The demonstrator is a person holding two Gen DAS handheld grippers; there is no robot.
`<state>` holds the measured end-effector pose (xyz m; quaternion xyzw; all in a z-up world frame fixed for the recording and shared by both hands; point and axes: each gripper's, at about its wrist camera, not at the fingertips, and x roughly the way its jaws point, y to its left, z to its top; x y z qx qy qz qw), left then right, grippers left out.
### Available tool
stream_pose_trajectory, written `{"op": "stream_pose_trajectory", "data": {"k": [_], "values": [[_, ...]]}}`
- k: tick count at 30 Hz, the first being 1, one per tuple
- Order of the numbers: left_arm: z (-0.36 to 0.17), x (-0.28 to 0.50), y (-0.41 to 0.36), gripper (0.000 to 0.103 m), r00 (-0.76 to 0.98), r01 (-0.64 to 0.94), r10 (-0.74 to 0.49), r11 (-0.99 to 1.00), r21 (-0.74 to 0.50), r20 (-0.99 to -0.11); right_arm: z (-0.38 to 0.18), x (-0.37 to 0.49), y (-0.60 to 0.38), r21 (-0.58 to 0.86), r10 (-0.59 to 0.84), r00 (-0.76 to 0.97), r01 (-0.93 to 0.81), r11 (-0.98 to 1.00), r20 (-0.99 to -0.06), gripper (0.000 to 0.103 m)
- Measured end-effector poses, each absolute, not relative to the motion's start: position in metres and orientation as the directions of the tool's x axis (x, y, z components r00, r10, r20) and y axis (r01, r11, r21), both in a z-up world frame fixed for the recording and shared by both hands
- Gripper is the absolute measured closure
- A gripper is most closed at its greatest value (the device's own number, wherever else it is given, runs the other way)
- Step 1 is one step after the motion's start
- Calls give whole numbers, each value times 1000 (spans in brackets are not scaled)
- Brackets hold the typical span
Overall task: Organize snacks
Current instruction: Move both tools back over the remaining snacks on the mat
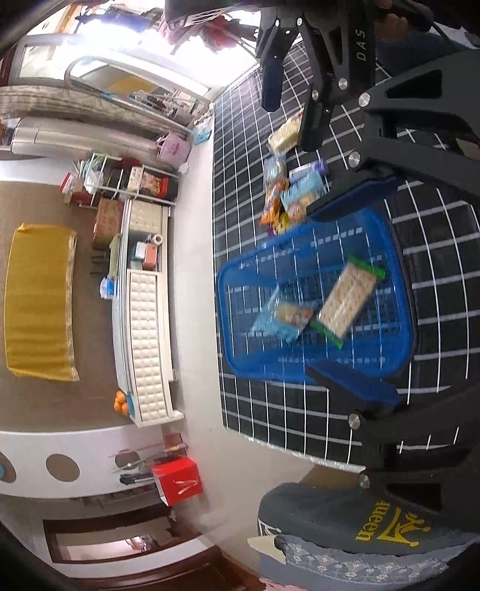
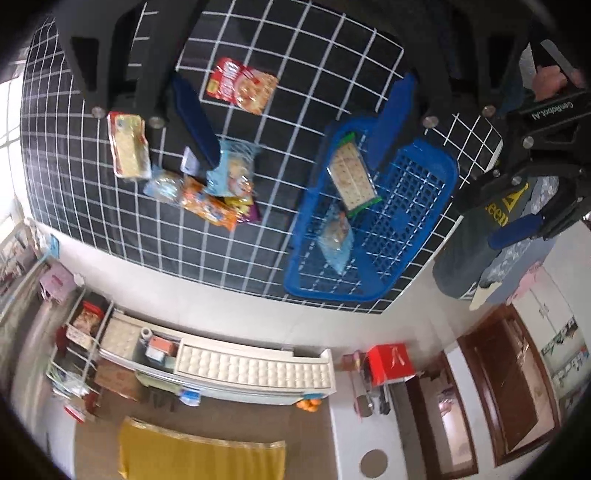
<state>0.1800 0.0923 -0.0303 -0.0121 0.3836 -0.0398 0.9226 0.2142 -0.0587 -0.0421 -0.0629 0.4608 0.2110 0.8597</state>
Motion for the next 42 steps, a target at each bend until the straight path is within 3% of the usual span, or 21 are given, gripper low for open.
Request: {"op": "stream_pose_trajectory", "data": {"k": [4,5,6,17,29,36,42], "values": [[-29,185,65,27,694,103,-110,993,-53,-712,-41,212,-90,96,291,501,-378,921,-815,18],[-30,187,58,18,690,112,-115,992,-51,-715,-41,212,-98,102,290,505,-368,924,-813,18],[-30,189,49,17,690,123,-121,991,-49,-714,-42,211,-105,106,289,506,-359,927,-812,18],[-49,223,-31,17,610,218,-163,975,-34,-775,-56,219,-185,145,269,515,-268,952,-814,18],[-91,269,-78,17,455,160,-194,978,-134,-869,-94,249,-250,225,284,443,-181,957,-851,18],[-114,295,-91,17,372,117,-153,986,-118,-915,-117,271,-266,283,321,380,-154,947,-868,18],[-146,326,-86,17,262,-8,-171,984,-179,-950,-139,297,-267,271,311,318,-165,948,-896,18]]}}
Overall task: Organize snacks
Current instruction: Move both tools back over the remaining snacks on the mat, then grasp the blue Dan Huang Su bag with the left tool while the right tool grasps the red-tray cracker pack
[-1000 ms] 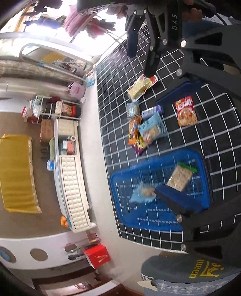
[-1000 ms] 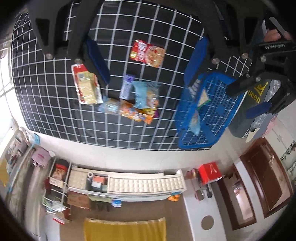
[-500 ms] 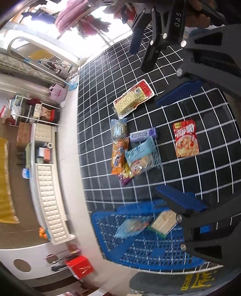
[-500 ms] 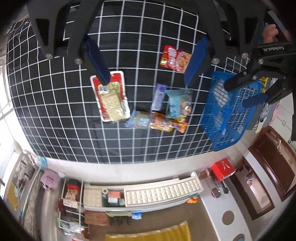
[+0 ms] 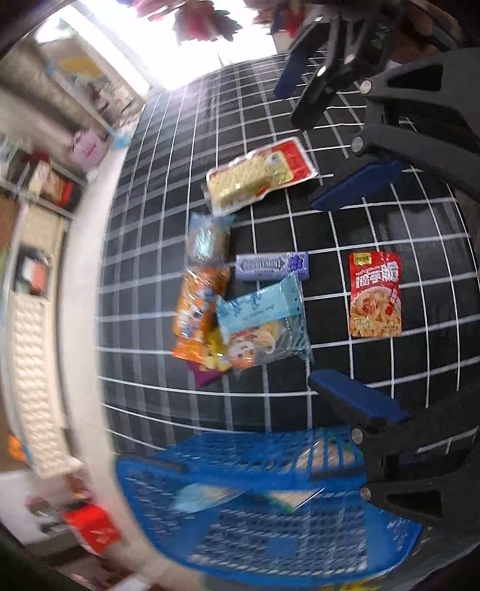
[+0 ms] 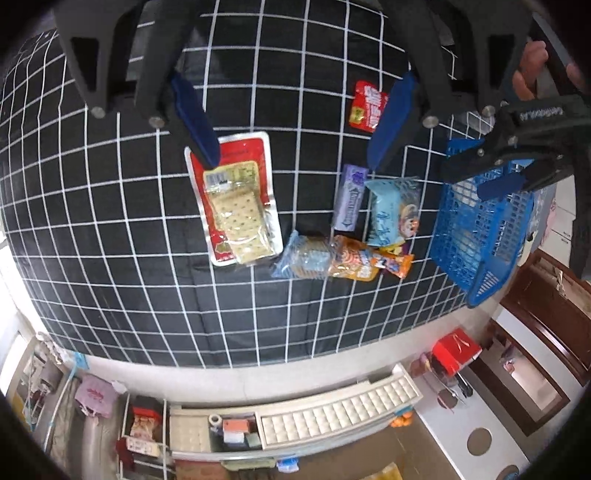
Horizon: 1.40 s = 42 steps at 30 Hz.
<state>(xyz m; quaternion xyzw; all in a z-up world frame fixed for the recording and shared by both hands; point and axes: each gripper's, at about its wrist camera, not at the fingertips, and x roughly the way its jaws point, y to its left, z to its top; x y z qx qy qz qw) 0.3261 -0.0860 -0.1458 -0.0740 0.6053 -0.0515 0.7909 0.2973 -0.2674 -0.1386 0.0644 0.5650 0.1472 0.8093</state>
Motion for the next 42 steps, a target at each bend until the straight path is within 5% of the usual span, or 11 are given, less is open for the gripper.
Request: {"op": "stream_pose_trajectory", "data": {"k": [15,30,34,42], "values": [[-226,380,-85,17,148,-154,-75,983,-98,-986,-187,338,-279,248,281,267,-154,957,-922,18],[-264,389,-66,16,127,-213,-130,965,-155,-983,-215,358,-292,183,205,237,-110,977,-950,18],[-261,394,-83,38,143,-173,-76,980,-101,-987,-221,368,-283,159,188,221,-141,977,-957,18],[-252,386,-82,41,156,-154,-99,980,-123,-983,-236,386,-278,88,116,202,-143,986,-972,18]]}}
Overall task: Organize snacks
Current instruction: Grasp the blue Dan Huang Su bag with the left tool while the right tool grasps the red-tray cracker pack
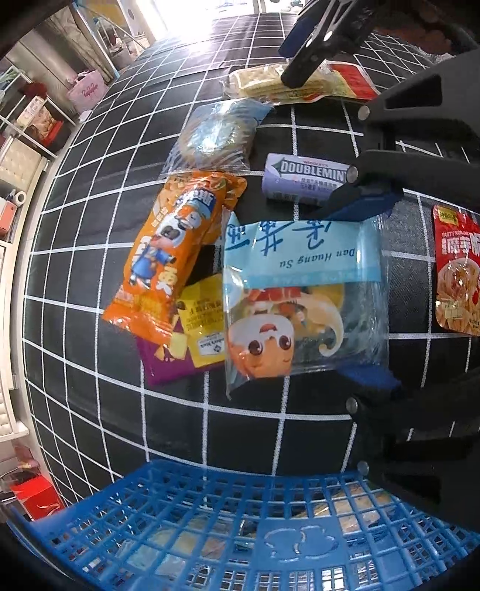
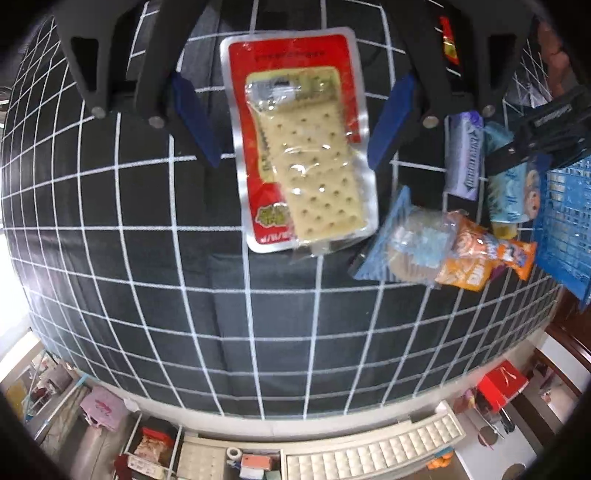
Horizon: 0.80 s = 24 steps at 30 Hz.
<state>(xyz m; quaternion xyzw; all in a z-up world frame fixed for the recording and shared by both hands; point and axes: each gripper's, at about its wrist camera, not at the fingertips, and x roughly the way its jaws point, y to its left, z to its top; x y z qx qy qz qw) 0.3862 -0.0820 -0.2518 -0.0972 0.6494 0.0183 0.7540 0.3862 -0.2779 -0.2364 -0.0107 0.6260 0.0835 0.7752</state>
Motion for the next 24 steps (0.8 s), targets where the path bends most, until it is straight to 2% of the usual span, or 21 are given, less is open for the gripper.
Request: {"op": "stream_pose_trajectory", "data": {"k": [2,4,5,6,7,12,20,24], "values": [[-251,376,-79,41,151,-152,-105,980,-128,-983,-245,387,-281,96,122,185,-144,985,-975,24],[-252,366,-76,41,159,-132,-102,983,-124,-982,-249,385,-283,97,126,194,-150,984,-973,39],[-249,362,-76,41,170,-124,-96,985,-117,-981,-248,382,-284,85,116,208,-152,985,-971,40],[-243,357,-75,41,179,-118,-93,986,-115,-980,-247,381,-286,85,115,216,-146,986,-970,48],[-239,354,-76,41,187,-112,-95,987,-117,-978,-246,379,-289,90,119,218,-139,986,-969,50],[-215,335,-76,41,219,-77,-116,988,-135,-969,-235,372,-293,99,122,215,-114,989,-969,55],[-175,297,-68,41,276,-10,-162,985,-171,-947,-212,349,-297,164,179,203,-85,983,-963,55],[-152,278,-67,41,308,12,-177,983,-182,-935,-188,334,-292,147,168,239,-105,984,-956,55]]}}
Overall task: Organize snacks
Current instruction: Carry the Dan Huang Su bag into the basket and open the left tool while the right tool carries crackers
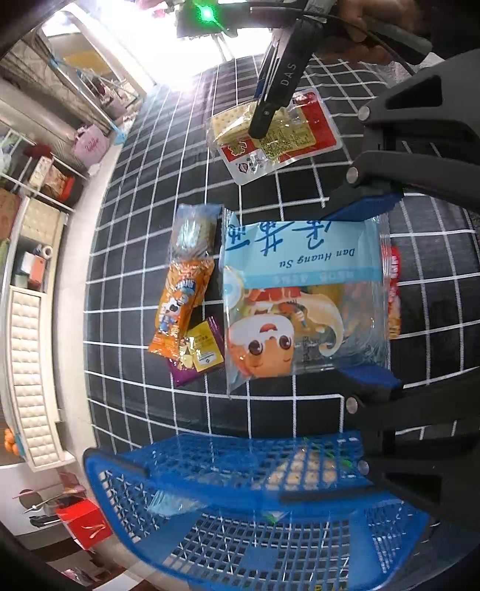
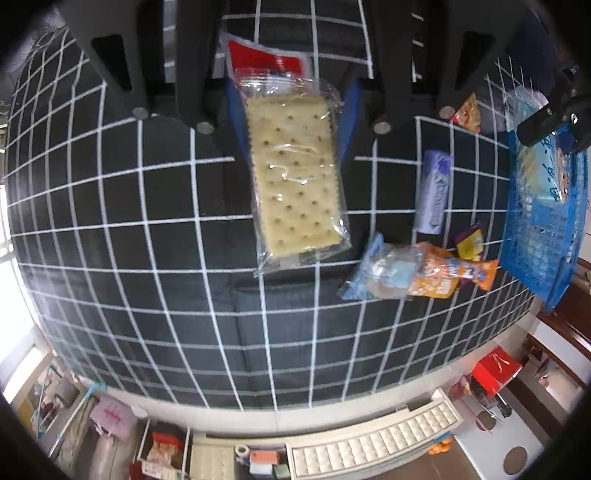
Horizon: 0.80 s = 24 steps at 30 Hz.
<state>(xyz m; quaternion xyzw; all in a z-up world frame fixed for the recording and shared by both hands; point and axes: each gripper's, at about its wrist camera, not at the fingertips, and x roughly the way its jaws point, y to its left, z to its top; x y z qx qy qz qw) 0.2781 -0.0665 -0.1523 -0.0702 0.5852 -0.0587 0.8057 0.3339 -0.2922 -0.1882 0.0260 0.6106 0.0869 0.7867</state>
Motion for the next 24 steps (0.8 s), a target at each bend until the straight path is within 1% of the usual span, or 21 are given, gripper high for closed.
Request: {"op": "stream_pose_trajectory", "data": {"k": [3,7,12,14,19,20,22,23,24], "values": [[-135,262,-59,41,336,29,-194,980,-195,-922,-170,325,-289,139,167,266,-119,983,-949,55],[-116,255,-59,41,372,41,-209,977,-208,-905,-140,312,-275,168,210,297,-162,973,-932,55],[-96,238,-34,41,415,39,-224,973,-228,-882,-109,299,-241,135,204,343,-214,967,-917,55],[-96,237,-27,41,429,35,-225,972,-233,-875,-103,297,-231,127,202,352,-225,966,-914,55],[-78,216,6,41,468,20,-231,968,-252,-853,-103,294,-212,98,176,359,-225,969,-917,55],[-76,214,11,41,474,18,-232,967,-254,-849,-101,290,-210,91,171,364,-226,970,-915,55],[-71,207,25,41,490,18,-232,967,-256,-841,-93,286,-197,11,113,416,-241,971,-902,55],[-70,205,29,41,494,19,-230,967,-255,-838,-87,282,-187,-17,106,443,-263,965,-890,55],[-69,202,35,41,500,22,-228,968,-251,-836,-83,280,-179,-11,120,449,-278,961,-885,55]]}}
